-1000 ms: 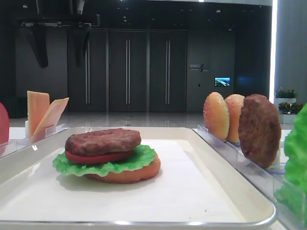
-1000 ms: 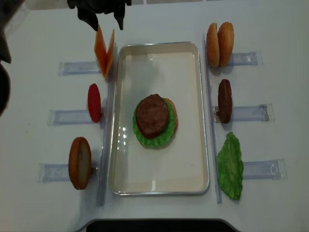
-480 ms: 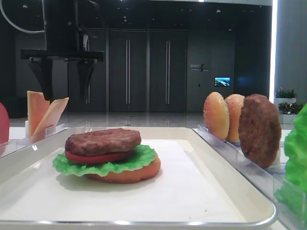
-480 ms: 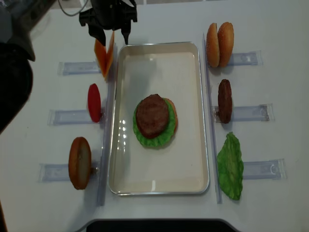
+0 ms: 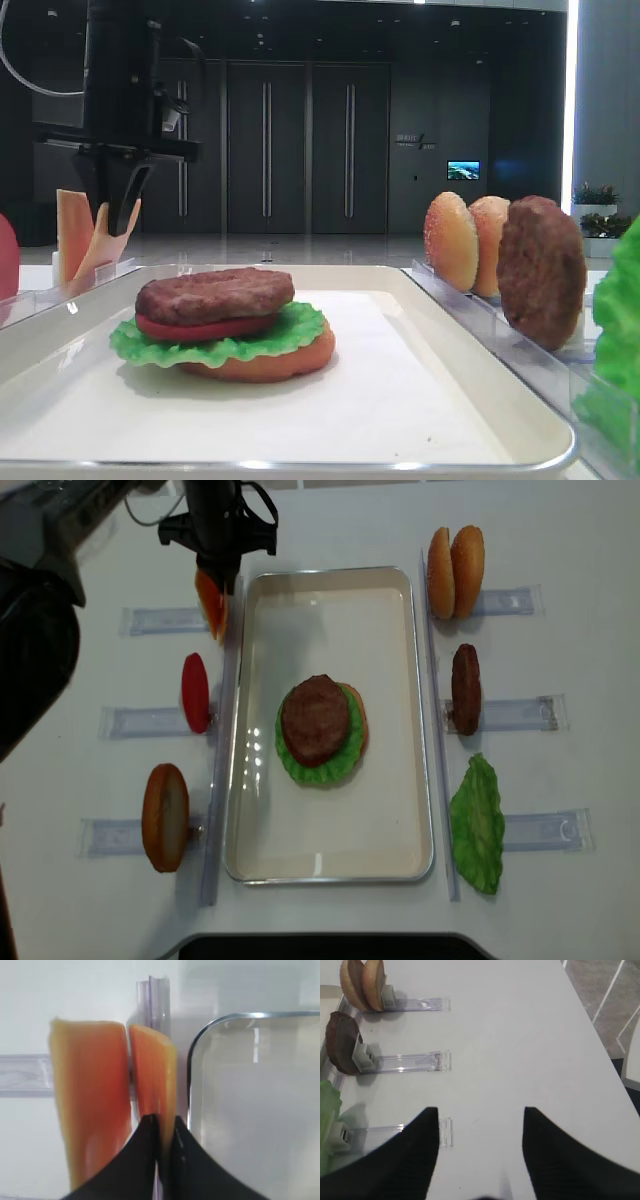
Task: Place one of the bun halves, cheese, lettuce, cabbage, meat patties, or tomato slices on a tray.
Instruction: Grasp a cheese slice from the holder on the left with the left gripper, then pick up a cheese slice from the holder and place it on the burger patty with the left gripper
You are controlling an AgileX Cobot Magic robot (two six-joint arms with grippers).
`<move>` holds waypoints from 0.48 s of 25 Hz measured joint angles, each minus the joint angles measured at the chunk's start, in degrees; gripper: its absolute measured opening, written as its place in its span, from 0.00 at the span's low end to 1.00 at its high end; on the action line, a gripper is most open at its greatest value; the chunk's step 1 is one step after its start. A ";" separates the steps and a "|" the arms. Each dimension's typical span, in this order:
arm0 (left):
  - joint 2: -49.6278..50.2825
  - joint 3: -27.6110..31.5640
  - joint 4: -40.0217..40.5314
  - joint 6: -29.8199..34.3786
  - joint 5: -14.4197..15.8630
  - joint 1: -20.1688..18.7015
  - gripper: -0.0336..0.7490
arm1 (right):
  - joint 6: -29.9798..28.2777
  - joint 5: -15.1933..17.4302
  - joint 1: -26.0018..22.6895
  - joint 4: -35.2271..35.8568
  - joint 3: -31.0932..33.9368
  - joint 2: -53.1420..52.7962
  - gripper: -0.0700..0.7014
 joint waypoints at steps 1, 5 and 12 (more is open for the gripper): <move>-1.12 -0.36 -0.39 0.25 0.06 0.00 0.08 | 0.00 0.00 0.00 0.00 0.00 0.00 0.56; -6.37 -1.16 -2.87 0.64 0.13 0.00 0.08 | 0.00 0.00 0.00 0.00 0.00 0.00 0.56; -10.25 -1.22 -8.14 0.65 0.52 -0.05 0.08 | 0.00 0.00 0.00 0.00 0.00 0.00 0.56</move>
